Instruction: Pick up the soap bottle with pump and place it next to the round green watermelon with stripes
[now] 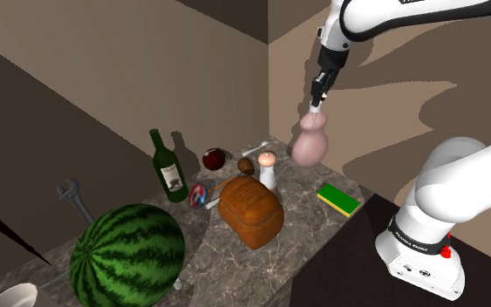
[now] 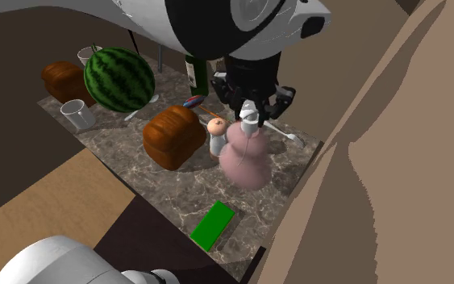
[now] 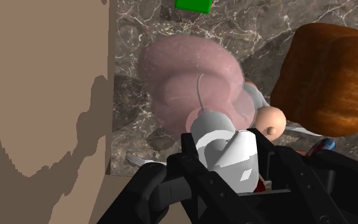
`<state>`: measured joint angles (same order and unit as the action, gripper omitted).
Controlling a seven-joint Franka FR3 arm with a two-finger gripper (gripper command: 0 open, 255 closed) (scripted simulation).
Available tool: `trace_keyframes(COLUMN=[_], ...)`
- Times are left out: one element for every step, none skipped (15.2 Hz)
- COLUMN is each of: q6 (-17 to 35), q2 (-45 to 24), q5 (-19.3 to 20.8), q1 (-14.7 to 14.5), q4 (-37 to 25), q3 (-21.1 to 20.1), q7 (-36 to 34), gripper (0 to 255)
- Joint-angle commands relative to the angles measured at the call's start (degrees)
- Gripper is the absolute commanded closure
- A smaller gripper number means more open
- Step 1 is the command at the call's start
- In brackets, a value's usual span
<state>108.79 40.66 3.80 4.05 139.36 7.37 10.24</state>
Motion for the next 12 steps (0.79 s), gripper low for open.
trace_keyframes(q6=[-1.45, -2.19, -2.93, -3.66, -4.40, -5.12, -5.85, -6.57, -7.29, -8.01, -8.73, -9.45], q2=[-0.20, -0.29, -0.39, -0.50, -0.62, -0.75, -0.90, -1.06, -1.22, -1.40, -1.59, -1.79], q5=[-0.10, -0.14, -0.18, -0.22, -0.26, -0.30, -0.34, -0.38, -0.42, -0.46, -0.50, -0.54], q1=[-0.06, -0.09, -0.12, -0.14, -0.17, -0.20, -0.22, -0.25, -0.28, -0.30, -0.33, -0.36], q4=[-1.71, -2.54, -3.38, -4.22, -5.07, -5.94, -6.81, -7.69, -8.58, -9.48, -10.38, -11.30], q3=[-0.09, -0.13, -0.18, -0.22, -0.25, -0.29, -0.33, -0.36, -0.40, -0.43, -0.46, -0.49], q7=[0.00, 0.00, 0.00, 0.00, 0.00, 0.00, 0.01, 0.01, 0.01, 0.02, 0.02, 0.03], gripper=[255, 255, 255, 255, 255, 255, 255, 255, 255, 255, 255, 255])
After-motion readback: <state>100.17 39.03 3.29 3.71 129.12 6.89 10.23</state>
